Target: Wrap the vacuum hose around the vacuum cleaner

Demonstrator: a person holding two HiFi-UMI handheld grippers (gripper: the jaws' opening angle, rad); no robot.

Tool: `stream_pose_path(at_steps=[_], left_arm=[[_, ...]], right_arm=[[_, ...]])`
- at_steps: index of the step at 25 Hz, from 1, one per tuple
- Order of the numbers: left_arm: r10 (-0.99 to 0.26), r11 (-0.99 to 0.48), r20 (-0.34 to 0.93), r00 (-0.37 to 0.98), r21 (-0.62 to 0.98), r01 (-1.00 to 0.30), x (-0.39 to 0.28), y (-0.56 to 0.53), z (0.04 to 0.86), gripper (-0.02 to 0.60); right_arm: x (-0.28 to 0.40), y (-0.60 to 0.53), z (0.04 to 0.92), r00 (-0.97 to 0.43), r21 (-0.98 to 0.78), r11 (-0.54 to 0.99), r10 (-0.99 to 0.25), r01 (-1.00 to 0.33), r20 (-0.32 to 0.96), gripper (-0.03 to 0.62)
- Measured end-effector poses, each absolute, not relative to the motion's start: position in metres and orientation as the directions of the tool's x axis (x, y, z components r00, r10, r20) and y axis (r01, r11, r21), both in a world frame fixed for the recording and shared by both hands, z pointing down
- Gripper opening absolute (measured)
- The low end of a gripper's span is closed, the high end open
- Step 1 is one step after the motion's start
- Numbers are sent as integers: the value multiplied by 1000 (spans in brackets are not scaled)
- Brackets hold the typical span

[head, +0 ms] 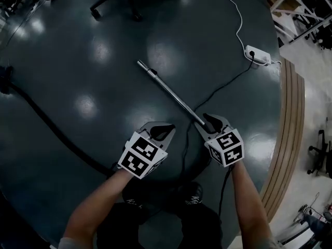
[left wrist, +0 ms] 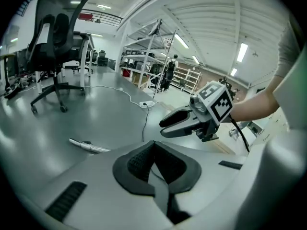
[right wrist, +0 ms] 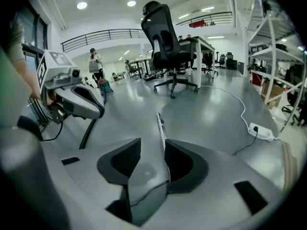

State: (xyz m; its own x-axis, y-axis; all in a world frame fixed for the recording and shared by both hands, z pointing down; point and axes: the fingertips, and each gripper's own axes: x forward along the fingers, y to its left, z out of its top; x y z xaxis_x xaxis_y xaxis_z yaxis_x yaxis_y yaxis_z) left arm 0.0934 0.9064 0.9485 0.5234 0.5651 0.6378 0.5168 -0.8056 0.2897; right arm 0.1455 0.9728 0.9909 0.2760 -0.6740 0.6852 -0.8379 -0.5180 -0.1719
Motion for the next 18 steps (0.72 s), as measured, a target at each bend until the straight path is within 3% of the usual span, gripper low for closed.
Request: stream_pose_path(at_steps=[7, 10, 18], left_arm=[[516, -835, 665, 540, 251, 489, 104, 889, 1050, 8], [515, -837, 667, 538, 258, 483, 105, 890, 1081, 8], [506, -851, 658, 558, 275, 447, 109, 888, 1136, 8]], right_arm=[[171, 956, 1136, 198, -137, -448, -622, -883, 758, 140], [174, 952, 1188, 154, -143, -421, -596, -896, 788, 175], [184, 958, 1268, 145, -108, -414, -534, -904, 833, 198]])
